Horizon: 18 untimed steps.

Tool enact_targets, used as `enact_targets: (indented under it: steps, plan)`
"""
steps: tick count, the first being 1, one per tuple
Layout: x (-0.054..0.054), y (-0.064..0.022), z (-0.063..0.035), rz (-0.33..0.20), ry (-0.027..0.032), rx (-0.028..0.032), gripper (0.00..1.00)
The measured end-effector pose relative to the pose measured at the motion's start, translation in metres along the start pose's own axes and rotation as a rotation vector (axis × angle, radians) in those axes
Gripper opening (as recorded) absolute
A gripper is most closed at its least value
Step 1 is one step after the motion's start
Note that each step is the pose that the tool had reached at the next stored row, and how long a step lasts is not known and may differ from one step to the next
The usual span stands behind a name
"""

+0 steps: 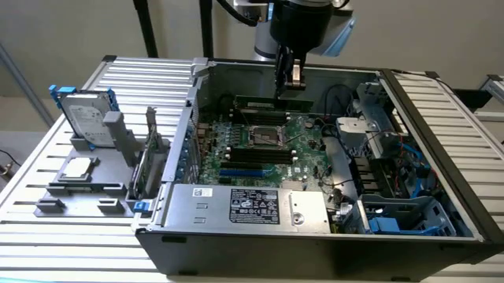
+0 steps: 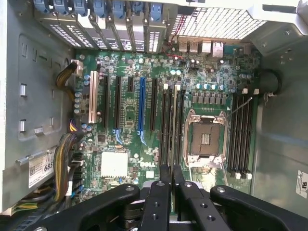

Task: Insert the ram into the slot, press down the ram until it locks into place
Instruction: 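Insert the ram into the slot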

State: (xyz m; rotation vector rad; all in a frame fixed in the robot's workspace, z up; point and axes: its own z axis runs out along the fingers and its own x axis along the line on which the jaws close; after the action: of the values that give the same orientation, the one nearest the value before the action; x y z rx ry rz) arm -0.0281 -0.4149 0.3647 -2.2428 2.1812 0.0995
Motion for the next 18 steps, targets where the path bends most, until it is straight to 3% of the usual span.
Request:
enact_targets:
  steps: [5,18]
  plan:
    - [0.000,0.0053,0.0092,0.000,0.0000,0.0000,0.13]
    - [0.002,0.0051,0.0329,0.000,0.0000,-0.0001,0.13]
